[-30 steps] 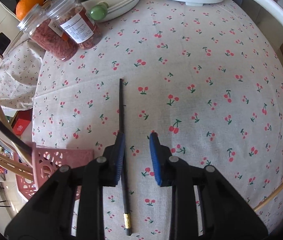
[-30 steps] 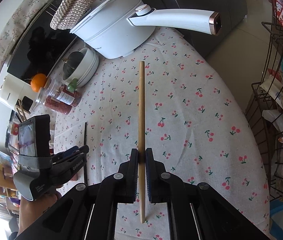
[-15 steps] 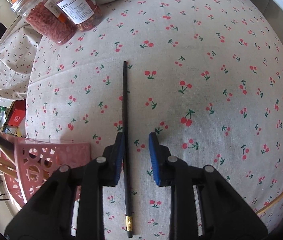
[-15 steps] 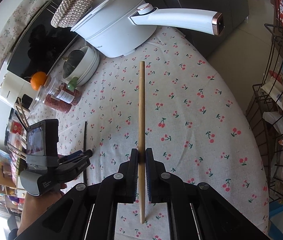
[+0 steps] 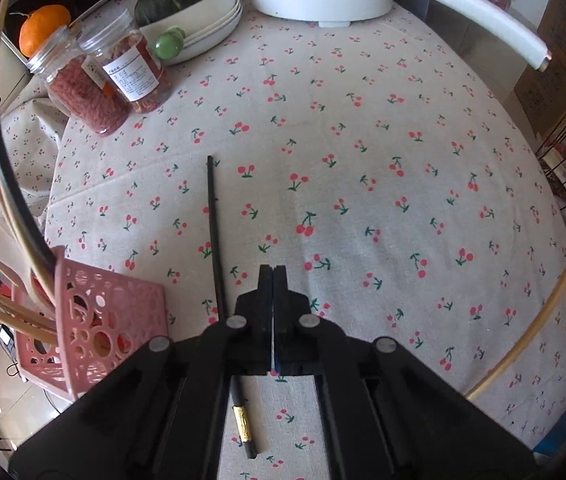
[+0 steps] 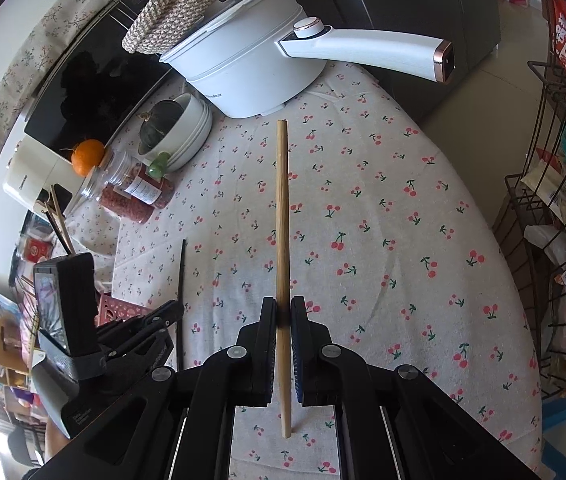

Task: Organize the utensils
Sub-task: 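Grasp the black chopstick with the left tool, then lift the black chopstick over the pink basket and release it with the left tool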

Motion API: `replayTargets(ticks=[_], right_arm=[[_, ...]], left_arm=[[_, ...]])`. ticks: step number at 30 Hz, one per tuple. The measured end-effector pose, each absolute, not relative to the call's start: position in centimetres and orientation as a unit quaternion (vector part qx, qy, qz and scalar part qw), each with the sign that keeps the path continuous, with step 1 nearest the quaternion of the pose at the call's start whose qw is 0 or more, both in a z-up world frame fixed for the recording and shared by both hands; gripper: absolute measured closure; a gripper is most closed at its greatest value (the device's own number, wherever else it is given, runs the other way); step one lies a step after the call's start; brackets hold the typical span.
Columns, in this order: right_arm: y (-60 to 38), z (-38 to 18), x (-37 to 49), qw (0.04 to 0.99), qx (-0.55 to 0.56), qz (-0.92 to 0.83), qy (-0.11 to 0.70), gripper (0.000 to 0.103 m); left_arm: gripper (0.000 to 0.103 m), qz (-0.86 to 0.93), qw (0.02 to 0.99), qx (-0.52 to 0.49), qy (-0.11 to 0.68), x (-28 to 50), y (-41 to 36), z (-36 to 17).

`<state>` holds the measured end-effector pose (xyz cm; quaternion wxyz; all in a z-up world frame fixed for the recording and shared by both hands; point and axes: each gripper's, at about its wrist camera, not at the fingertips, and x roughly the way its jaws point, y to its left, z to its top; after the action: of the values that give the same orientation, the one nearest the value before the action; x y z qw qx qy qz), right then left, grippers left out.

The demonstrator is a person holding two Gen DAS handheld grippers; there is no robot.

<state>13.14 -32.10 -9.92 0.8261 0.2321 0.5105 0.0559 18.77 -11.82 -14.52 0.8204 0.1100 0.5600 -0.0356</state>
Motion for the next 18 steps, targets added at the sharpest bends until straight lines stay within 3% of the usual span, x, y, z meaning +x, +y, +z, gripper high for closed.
replayTargets(ticks=[5,7,9,11,18], right_arm=[[-31.4,-9.4,12.8,0.831,0.227,0.055,0.505,0.096],[-31.3,-9.4,12.9,0.831,0.228,0.053,0.505,0.096],[-31.2,-9.6,13.1,0.829,0.228,0.051,0.508,0.096],[-31.1,-9.9,13.3,0.827,0.226,0.052,0.511,0.096],[-31.2,-10.0,13.8,0.827,0.22,0.058,0.514,0.096]], left_arm=[[0.103,-0.063,0.811,0.106,0.572,17.8,-11.7,-13.1],[0.097,-0.063,0.804,0.094,0.583,17.9,-11.7,-13.2],[0.065,-0.06,0.801,0.088,0.589,18.3,-11.5,-13.9],[0.055,-0.045,0.802,0.096,0.588,18.6,-11.3,-14.6],[0.055,-0.004,0.79,0.101,0.604,21.8,-10.4,-17.6]])
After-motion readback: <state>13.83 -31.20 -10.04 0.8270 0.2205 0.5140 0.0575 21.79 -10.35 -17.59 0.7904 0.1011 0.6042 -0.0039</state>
